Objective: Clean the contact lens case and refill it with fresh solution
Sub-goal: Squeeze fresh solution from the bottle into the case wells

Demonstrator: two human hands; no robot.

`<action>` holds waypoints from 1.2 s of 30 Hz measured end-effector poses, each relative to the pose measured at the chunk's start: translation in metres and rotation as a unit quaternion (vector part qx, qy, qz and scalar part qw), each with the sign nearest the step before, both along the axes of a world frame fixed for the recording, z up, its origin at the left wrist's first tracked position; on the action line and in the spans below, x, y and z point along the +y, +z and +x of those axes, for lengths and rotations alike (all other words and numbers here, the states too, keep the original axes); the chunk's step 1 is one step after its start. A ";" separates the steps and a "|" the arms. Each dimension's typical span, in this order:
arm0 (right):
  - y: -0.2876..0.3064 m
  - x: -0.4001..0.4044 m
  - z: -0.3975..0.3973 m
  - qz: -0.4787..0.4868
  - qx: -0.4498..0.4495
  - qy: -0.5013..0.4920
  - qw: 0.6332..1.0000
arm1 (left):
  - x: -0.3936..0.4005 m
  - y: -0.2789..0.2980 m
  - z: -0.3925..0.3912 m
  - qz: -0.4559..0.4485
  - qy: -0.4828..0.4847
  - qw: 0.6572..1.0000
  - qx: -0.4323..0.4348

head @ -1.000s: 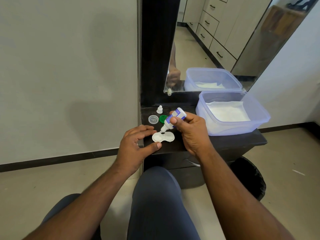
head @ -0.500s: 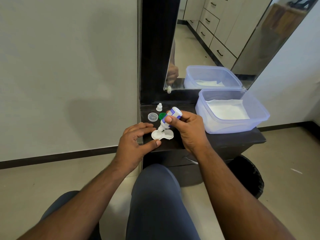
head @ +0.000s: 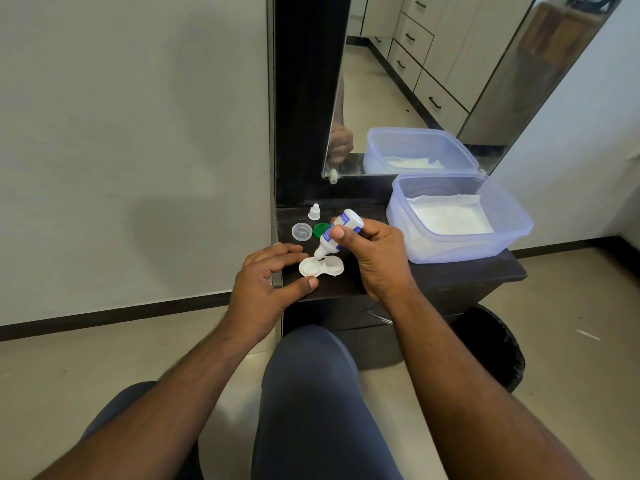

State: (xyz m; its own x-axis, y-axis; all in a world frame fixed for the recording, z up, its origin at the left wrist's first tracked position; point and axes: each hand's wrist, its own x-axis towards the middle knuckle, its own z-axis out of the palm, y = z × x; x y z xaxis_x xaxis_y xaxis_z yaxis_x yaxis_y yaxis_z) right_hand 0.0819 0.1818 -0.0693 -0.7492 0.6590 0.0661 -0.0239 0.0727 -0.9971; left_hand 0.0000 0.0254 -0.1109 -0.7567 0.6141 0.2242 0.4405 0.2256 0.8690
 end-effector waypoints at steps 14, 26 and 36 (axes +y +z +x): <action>0.006 0.004 0.001 -0.207 0.135 -0.017 0.969 | -0.001 0.001 -0.001 0.003 -0.006 1.000 -0.006; 0.016 0.013 0.007 0.009 -0.015 0.005 1.000 | 0.000 0.002 -0.002 -0.009 -0.006 1.000 0.005; 0.004 0.015 0.006 -0.013 -0.030 -0.021 0.999 | 0.001 0.001 -0.002 -0.007 -0.007 1.000 0.011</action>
State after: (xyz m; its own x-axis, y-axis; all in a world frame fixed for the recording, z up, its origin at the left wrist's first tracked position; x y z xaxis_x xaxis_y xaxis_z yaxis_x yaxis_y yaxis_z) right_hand 0.0876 0.1969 -0.0650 -0.7227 0.6911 0.0047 0.0379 0.0464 -0.9982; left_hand -0.0022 0.0262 -0.1099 -0.7434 0.6274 0.2319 0.4631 0.2325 0.8553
